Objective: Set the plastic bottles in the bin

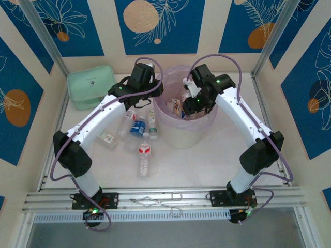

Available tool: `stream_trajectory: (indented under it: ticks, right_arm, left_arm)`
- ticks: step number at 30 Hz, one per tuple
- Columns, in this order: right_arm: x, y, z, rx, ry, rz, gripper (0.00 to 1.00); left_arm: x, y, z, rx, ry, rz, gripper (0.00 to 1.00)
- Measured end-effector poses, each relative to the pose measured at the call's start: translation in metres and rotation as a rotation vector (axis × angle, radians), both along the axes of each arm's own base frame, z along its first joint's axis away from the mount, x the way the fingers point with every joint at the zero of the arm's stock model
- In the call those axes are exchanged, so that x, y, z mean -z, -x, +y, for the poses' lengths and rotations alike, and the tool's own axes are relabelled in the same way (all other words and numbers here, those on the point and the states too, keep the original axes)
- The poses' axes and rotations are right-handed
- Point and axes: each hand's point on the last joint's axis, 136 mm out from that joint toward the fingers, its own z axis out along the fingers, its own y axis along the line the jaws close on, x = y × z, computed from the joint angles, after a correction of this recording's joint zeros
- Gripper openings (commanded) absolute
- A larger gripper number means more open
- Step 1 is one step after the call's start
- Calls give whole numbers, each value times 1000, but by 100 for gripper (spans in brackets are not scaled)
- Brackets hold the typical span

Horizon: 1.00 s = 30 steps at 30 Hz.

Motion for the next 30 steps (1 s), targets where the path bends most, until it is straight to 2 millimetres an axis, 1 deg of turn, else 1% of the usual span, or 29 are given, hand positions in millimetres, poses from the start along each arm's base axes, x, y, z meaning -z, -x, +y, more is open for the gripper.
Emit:
stream_trajectory:
  ticks: [1,2,4,7,10,13,16,18,20,21,26,27,28,30]
  right_arm:
    - [-5,0,-1,0,-1,-8,77]
    - [-13,-1,-1,0,-6,-23,79]
    - [-35,-6,-1,1,-20,-74,81]
    - [-72,-11,0,1,-42,-171,80]
    - [-93,-13,3,-11,-45,-237,73]
    - [-99,-15,8,-27,-45,-258,59]
    - [-90,-21,16,-37,-49,-238,47]
    - [-79,-28,23,-39,-55,-219,43]
    - [-62,-33,30,-44,-60,-187,30]
    - [-53,-34,32,-43,-60,-172,28]
    - [12,-31,34,-17,-28,-56,25]
    - [19,-32,36,-10,-38,-54,24]
    - [20,-33,38,0,-53,-65,24]
    - [13,-31,37,19,-82,-96,24]
  left_arm:
    - [0,0,0,0,0,0,30]
    - [0,0,0,0,0,0,30]
    - [0,0,0,0,0,0,30]
    - [0,0,0,0,0,0,30]
    - [0,0,0,0,0,0,30]
    - [0,0,0,0,0,0,30]
    - [0,0,0,0,0,0,30]
    - [0,0,0,1,0,0,30]
    - [0,0,0,1,0,0,30]
    - [0,0,0,1,0,0,30]
    - [0,0,-2,8,7,0,30]
    - [0,1,-3,11,8,0,30]
    - [0,1,-3,15,11,2,30]
    - [0,2,-6,22,16,0,30]
